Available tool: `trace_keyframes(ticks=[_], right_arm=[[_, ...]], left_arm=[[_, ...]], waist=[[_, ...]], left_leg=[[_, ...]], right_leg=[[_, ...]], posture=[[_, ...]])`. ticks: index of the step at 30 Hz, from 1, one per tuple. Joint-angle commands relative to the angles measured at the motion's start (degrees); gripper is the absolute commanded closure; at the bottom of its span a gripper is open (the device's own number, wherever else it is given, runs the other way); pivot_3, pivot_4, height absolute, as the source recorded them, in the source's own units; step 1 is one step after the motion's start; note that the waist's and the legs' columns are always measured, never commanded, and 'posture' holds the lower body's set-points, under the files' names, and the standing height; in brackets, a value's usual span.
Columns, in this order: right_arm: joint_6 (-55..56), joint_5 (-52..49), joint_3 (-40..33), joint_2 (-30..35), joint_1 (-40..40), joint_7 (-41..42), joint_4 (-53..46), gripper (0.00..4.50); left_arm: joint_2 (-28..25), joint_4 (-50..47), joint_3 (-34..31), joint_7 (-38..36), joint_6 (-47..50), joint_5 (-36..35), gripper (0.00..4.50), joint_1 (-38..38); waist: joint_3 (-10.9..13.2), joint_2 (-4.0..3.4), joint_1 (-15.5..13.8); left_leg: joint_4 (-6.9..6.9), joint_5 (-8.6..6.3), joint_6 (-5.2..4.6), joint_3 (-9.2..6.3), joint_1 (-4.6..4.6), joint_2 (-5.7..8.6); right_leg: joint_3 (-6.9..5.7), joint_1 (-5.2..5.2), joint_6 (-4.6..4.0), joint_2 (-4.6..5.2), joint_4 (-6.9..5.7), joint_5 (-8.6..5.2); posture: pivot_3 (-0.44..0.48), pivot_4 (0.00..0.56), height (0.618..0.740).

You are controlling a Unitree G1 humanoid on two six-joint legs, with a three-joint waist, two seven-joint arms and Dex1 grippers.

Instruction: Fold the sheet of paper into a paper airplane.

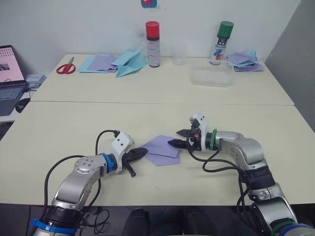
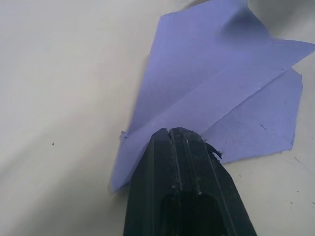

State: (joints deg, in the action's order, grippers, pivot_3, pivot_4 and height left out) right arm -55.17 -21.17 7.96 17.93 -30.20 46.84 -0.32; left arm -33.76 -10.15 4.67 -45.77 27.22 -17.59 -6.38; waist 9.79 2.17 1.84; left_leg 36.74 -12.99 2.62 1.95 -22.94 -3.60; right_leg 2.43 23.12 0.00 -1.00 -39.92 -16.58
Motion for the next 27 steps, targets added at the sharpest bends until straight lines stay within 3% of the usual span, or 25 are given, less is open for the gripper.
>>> trace_keyframes(ticks=[1, 10, 15, 18, 27], right_arm=[[-3.01, -2.74, -1.74, -1.60, -0.09, -1.91, 0.03, 0.04], [0.43, -4.03, -1.62, -11.37, -4.22, -3.91, 9.18, 0.04], [5.43, -2.19, 0.57, -13.47, -6.04, -2.77, 14.35, 0.04], [7.81, -1.72, 0.90, -12.67, -6.40, -1.98, 14.98, 0.64], [16.20, 1.63, 5.72, -11.14, -3.96, -0.55, 10.34, 3.66]], left_arm=[[-0.27, 1.38, 2.25, -0.81, 1.49, 1.01, 4.50, 1.48], [-0.34, 0.92, 2.35, -0.88, 1.86, 0.88, 4.50, 1.74], [-0.24, 0.64, 2.54, -0.66, 2.10, 0.97, 4.50, 1.47], [-0.51, 0.31, 2.23, -0.61, 2.19, 0.90, 4.50, 1.86], [-0.51, -0.90, 2.17, -0.31, 2.50, 0.86, 4.50, 3.39]], waist=[[0.00, 0.00, 0.01], [0.00, 0.00, 0.09], [0.00, -0.01, 0.08], [0.00, -0.01, 0.07], [0.01, -0.02, 0.04]], left_leg=[[0.00, 0.00, 0.00, 0.01, -0.01, 0.01], [0.00, 0.00, 0.00, 0.03, -0.01, 0.00], [-0.02, 0.00, 0.00, 0.04, -0.02, 0.01], [-0.02, 0.00, 0.00, 0.03, -0.02, 0.01], [-0.07, 0.00, 0.00, 0.04, -0.05, 0.01]], right_leg=[[0.02, 0.00, 0.00, 0.00, 0.00, 0.00], [0.03, 0.03, 0.01, -0.01, 0.01, 0.00], [0.03, 0.03, 0.02, -0.01, 0.05, 0.00], [0.02, 0.03, 0.02, -0.01, 0.05, 0.00], [0.03, 0.04, 0.02, 0.00, 0.14, -0.01]], posture=[[0.000, 0.150, 0.740], [0.000, 0.150, 0.740], [0.000, 0.150, 0.740], [0.000, 0.150, 0.740], [0.000, 0.150, 0.740]])
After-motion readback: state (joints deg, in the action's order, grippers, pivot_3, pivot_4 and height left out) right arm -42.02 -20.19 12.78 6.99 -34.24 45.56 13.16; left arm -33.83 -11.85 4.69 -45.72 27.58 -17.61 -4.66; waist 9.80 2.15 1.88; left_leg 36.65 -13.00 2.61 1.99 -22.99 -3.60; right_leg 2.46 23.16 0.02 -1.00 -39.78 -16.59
